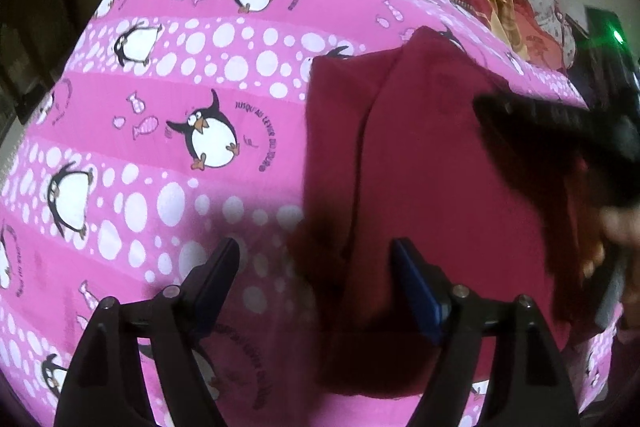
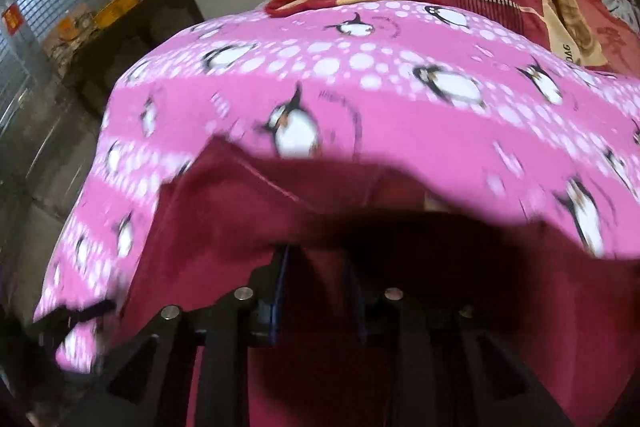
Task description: Fold small clothes
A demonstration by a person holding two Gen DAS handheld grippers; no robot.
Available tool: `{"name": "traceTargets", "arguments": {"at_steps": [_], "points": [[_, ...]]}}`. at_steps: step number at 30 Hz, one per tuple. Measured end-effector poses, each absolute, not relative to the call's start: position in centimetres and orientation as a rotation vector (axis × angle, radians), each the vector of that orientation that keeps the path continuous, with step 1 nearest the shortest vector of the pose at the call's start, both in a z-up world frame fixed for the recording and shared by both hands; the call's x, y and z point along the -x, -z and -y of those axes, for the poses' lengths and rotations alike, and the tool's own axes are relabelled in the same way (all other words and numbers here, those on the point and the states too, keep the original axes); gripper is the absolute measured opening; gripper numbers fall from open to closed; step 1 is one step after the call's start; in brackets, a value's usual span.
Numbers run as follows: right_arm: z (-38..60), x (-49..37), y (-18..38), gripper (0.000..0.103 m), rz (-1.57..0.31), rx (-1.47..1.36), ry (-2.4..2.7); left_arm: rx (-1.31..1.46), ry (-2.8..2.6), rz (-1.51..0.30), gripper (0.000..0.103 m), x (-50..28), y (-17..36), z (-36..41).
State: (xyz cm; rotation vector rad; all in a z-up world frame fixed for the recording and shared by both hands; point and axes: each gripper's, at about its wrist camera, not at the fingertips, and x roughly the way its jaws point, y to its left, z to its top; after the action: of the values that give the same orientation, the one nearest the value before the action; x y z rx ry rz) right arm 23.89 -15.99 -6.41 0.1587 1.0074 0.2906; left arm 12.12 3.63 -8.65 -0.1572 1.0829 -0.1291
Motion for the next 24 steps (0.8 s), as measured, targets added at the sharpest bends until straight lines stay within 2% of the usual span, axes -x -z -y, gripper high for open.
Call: {"name": "traceTargets", "arguments": {"at_steps": [10,16,18,19,22,24], "points": [[13.2,-22.3,2.6,0.03,-0.987,-0.158,-0.384,0.193,0.136,-1.091,0.08,-12.0,8.9,-4.1],[9.0,-25.6,7.2,0.032,-1.105,-0.072,-0.351,0.207,0.128,-1.094,0.08,-11.7,8.8,-4.3],[9.0,-25.6,7.2,0.034,-1.097,-0.093,-0.34,0.215,0.13,-1.095,0.08,-11.6,8.7,-4.4],[8.9,-25.4,6.7,0.038,-1.091,-0.094,-0.346,0.218,0.131,-1.097,0.081,-11.6,8.8,-4.4],[8.7,-24.3,5.2,0.061,-1.058,-0.102,-0.376,0.229,0.133,-1.095,0.082,-11.4,9.0,-4.7],[8.1,-23.7,4.7,0.065,-1.063,-0.108,-0.406,0.235,0.132,-1.091,0.082,-11.1,9.0,-4.8]]}}
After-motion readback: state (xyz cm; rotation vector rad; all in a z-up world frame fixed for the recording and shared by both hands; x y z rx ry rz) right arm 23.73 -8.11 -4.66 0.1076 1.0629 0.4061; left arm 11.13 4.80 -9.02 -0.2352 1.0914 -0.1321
